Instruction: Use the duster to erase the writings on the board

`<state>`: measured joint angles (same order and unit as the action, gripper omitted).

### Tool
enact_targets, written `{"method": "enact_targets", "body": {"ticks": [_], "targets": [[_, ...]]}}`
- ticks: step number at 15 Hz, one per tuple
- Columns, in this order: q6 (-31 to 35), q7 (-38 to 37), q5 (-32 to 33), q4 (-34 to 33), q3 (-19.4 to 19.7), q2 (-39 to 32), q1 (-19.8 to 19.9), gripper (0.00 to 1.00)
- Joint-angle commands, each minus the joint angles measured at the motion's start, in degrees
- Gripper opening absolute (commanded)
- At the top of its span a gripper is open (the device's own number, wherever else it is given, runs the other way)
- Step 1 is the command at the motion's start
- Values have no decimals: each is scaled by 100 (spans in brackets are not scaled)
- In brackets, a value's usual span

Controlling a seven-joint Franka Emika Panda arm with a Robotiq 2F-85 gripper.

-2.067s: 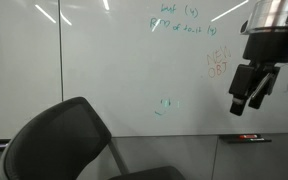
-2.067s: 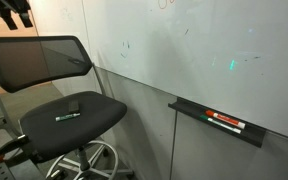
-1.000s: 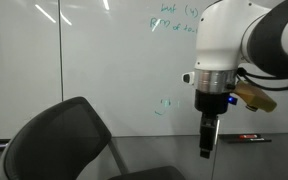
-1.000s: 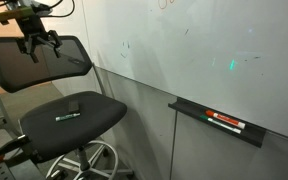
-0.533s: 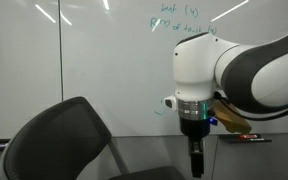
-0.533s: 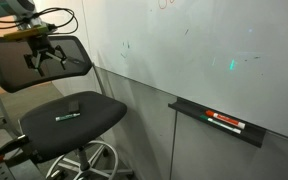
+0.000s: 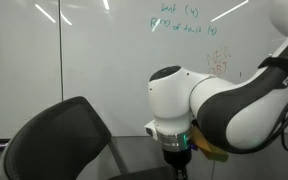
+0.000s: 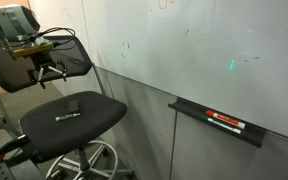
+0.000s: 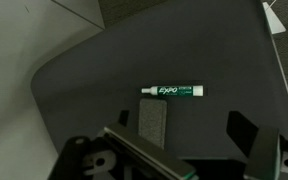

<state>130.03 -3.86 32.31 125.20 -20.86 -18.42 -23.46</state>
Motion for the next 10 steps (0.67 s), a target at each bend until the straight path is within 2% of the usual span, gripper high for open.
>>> {"method": "enact_targets", "body": {"ticks": [1,10], "targets": [[35,-231,498,-607,320,-789,-409,100],[37,-234,1289,-1848,870,-2351,-852,100]]}}
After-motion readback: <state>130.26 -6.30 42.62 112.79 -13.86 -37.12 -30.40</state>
